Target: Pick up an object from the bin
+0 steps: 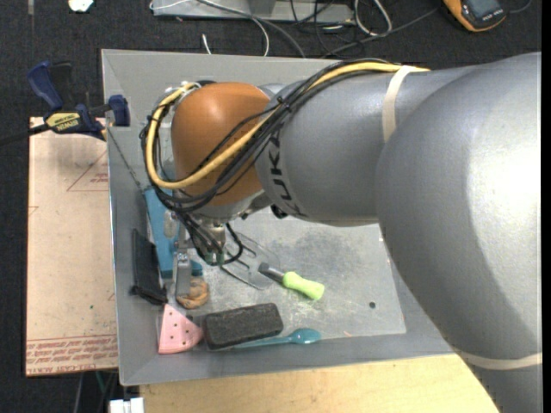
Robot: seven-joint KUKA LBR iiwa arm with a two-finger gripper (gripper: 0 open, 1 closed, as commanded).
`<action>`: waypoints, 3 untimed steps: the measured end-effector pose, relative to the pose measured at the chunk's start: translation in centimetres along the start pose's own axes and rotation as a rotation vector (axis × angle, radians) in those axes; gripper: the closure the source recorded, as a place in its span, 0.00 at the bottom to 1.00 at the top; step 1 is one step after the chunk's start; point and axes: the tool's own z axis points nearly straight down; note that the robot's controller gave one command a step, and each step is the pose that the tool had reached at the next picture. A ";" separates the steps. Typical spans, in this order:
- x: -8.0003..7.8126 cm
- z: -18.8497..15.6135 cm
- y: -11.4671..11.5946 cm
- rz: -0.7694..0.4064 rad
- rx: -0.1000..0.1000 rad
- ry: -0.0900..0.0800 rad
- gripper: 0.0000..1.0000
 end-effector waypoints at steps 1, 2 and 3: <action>-0.2 -0.5 -0.1 0.004 -0.002 -0.007 0.00; 4.7 8.2 0.5 -0.087 -0.010 -0.009 0.00; 6.1 1.0 -0.2 0.030 -0.011 -0.025 0.00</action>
Offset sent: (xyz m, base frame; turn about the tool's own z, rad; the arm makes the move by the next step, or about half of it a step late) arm -0.0476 -0.0010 -0.0824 -0.0825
